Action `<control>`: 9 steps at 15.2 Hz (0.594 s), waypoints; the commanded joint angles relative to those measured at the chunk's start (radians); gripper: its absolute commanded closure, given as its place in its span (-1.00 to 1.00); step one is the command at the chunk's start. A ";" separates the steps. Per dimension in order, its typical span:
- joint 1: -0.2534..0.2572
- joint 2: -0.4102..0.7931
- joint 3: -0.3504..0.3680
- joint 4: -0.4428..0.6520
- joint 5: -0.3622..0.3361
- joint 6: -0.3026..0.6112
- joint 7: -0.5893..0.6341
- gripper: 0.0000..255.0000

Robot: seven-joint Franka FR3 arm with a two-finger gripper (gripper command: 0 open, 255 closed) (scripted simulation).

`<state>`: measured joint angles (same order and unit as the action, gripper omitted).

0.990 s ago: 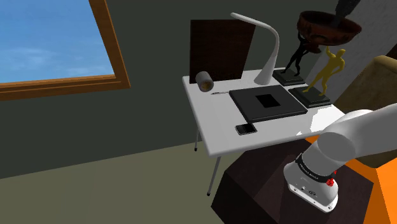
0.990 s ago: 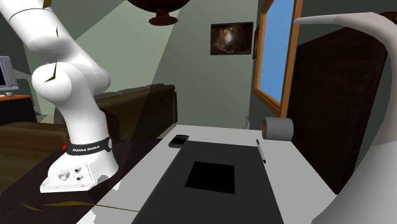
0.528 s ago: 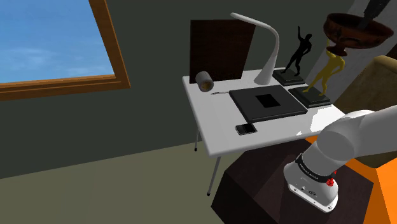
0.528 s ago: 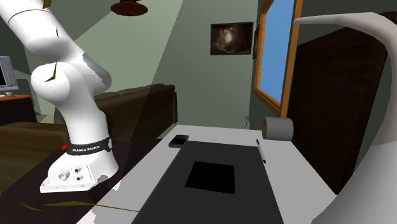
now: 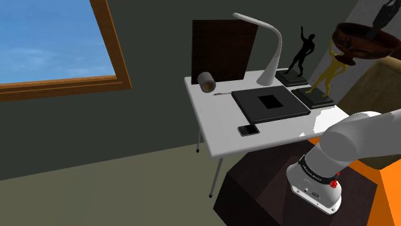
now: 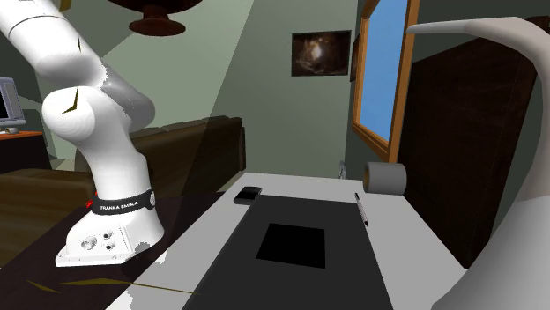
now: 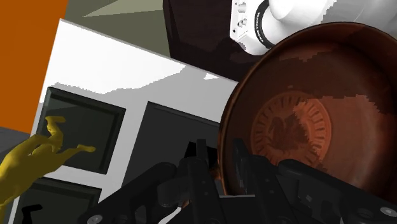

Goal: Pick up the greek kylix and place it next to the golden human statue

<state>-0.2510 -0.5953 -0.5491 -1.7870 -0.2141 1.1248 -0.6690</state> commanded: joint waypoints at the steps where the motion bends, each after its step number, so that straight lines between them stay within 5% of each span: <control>1: -0.005 -0.017 0.001 -0.040 -0.005 0.025 0.004 1.00; 9: -0.022 -0.073 -0.004 -0.191 -0.026 0.123 0.017 1.00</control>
<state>-0.2708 -0.6611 -0.5522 -1.9599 -0.2375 1.2347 -0.6537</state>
